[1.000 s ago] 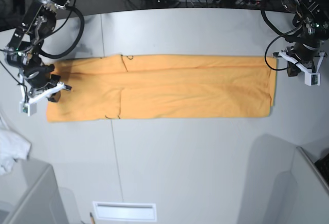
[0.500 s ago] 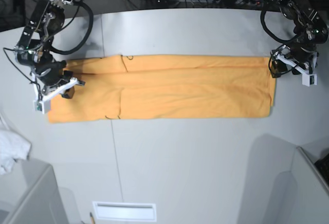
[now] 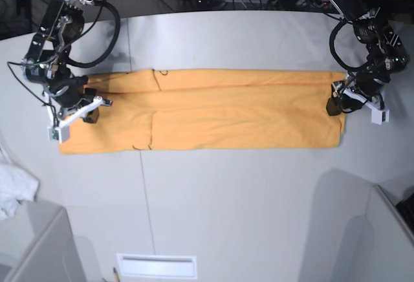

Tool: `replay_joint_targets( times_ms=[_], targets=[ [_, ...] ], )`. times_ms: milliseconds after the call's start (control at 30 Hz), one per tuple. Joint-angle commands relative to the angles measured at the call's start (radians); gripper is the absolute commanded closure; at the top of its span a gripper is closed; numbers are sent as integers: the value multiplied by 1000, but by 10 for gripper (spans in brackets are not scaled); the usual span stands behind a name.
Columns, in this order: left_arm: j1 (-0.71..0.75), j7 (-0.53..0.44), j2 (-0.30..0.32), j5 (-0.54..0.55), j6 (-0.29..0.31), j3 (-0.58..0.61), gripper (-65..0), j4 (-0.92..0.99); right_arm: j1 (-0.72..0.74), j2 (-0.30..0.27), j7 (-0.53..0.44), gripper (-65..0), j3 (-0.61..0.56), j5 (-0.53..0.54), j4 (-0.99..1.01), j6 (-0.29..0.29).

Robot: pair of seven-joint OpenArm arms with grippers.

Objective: Fold the T-shirt properly
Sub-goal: 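Grasp both ends of the orange strip with both grippers, then fold the strip end held by the left gripper toward the right gripper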

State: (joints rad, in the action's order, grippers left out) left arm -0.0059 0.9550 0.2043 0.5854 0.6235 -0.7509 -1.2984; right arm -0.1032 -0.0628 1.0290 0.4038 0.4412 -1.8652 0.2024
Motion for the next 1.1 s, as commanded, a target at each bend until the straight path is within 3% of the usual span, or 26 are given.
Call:
replay_joint_targets(
  times_ms=[0, 133, 200, 300, 367, 600, 700, 967, 1067],
  targets=[
    [-3, 9, 13, 2, -20, 17, -472, 1, 13, -10, -20, 0, 2, 9, -18, 4],
    [5, 8, 14, 2, -40, 27, -433, 44, 12, -10, -20, 0, 8, 9, -18, 4],
    [5, 14, 17, 2, -40, 31, -364, 89, 10, -12, -20, 0, 8, 9, -18, 4],
    [5, 14, 21, 2, -40, 32, -171, 121, 10, -12, -20, 0, 10, 9, -18, 4],
    [19, 12, 28, 2, -40, 34, -7, 121, 10, -12, -20, 0, 10, 9, -18, 4],
    [45, 8, 90, 6, -40, 21, 0, 108, 7, -10, -20, 0, 10, 9, -18, 4],
    [79, 8, 105, 3, -40, -45, 0, 52, 3, -10, -20, 0, 10, 9, -20, 4],
    [169, 9, 105, 2, -40, -83, 0, -221, 1, 10, -20, 0, 10, 11, -21, 4],
    [212, 12, 102, 2, -41, -25, 0, -321, 1, 19, -20, 0, 8, 11, -21, 4]
  ],
)
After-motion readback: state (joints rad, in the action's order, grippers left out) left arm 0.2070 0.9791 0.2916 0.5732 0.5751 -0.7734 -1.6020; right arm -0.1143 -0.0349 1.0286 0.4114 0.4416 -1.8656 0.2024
